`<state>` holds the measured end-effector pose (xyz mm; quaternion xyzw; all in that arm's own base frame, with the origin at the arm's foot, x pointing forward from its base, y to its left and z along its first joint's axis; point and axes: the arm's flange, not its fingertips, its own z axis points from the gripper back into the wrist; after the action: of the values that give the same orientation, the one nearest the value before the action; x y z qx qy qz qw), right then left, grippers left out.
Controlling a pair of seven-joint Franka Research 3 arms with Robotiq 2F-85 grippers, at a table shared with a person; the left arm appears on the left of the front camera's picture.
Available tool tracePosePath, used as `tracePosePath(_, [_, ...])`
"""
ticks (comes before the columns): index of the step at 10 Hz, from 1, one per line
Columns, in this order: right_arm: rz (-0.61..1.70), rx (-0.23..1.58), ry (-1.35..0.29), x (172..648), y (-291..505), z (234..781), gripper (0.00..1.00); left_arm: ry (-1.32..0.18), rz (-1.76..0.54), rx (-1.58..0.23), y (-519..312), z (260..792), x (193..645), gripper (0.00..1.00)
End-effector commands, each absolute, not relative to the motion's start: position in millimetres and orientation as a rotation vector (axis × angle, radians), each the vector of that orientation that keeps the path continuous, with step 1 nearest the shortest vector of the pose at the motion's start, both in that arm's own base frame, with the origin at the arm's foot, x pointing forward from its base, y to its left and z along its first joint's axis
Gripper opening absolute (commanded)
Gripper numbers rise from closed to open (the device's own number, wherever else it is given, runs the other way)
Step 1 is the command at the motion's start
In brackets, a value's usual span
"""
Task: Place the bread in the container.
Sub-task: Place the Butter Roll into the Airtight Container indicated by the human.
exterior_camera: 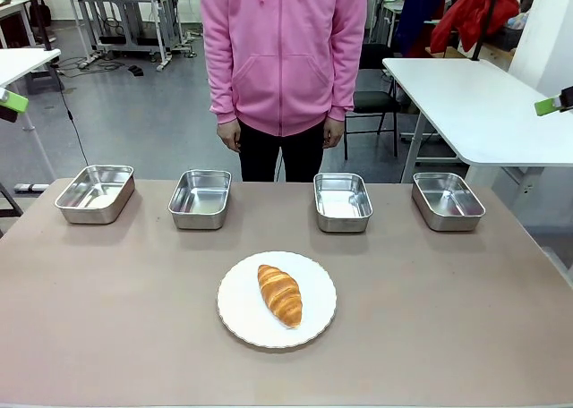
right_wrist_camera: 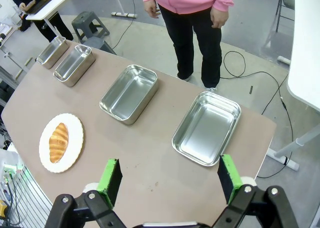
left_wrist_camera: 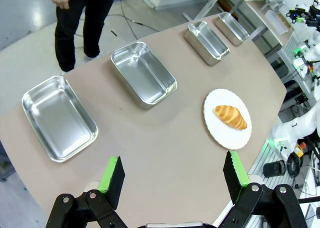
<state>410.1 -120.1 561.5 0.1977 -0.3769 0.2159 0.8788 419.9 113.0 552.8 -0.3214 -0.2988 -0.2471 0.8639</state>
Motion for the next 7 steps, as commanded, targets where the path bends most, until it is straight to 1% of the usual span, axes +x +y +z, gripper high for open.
tracePosePath(1, [0.452, 0.425, -0.801, 410.5, -119.6, 561.5, 1.00, -0.630, -0.524, -0.680, 114.0, 553.6, 418.3, 1.00])
tracePosePath(7, [0.452, 0.425, -0.801, 410.5, -119.6, 561.5, 1.00, -0.630, -0.524, -0.680, 114.0, 553.6, 418.3, 1.00])
